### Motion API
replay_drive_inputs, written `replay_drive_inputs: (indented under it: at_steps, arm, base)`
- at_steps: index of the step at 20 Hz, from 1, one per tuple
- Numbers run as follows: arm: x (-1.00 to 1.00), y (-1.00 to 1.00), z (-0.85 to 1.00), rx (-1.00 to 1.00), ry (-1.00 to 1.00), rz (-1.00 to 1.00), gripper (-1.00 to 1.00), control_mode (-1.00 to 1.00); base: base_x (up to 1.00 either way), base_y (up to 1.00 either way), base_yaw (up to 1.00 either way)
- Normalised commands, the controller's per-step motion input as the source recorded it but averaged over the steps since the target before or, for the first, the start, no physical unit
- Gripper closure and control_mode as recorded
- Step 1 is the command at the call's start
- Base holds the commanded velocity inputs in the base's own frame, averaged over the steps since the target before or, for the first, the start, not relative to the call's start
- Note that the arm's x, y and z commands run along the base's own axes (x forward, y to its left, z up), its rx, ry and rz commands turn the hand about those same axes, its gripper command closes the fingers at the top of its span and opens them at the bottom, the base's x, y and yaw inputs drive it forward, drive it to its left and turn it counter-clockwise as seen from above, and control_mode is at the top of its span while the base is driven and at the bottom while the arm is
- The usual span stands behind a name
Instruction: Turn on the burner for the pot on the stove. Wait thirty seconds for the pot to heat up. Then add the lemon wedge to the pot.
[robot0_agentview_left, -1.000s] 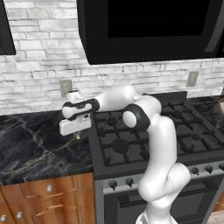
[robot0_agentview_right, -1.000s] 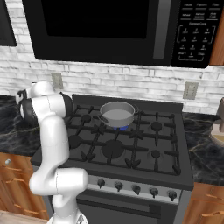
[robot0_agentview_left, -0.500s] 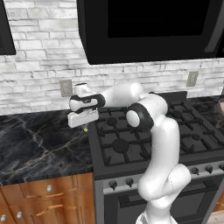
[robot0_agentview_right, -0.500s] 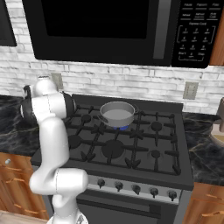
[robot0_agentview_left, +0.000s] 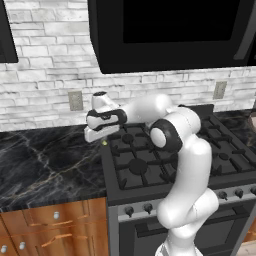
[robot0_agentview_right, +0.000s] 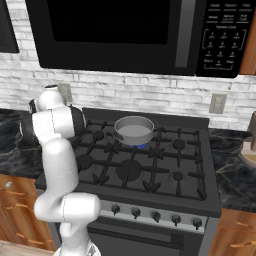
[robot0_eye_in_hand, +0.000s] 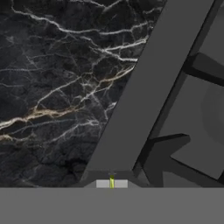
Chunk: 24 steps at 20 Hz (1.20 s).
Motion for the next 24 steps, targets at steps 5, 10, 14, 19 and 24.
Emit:
replay_drive_inputs:
  at_steps: [5,10,14,19,24]
  arm:
    - [0.00,-0.21,0.20,0.00,-0.19,-0.07,1.00,-1.00]
    - [0.04,-0.42,0.29,0.00,-0.02,-0.07,1.00,-1.00]
    - [0.16,-0.55,0.21,0.00,0.00,-0.11,1.00,-1.00]
    - [0.16,-0.57,0.09,0.00,0.00,-0.10,1.00,-1.00]
    - [0.31,-0.65,0.02,0.00,-0.01,-0.09,1.00,-1.00]
  base:
    - [0.00,0.00,0.00]
    - [0.00,0.00,0.00]
    - [0.00,0.00,0.00]
    - [0.00,0.00,0.00]
    - [0.00,0.00,0.00]
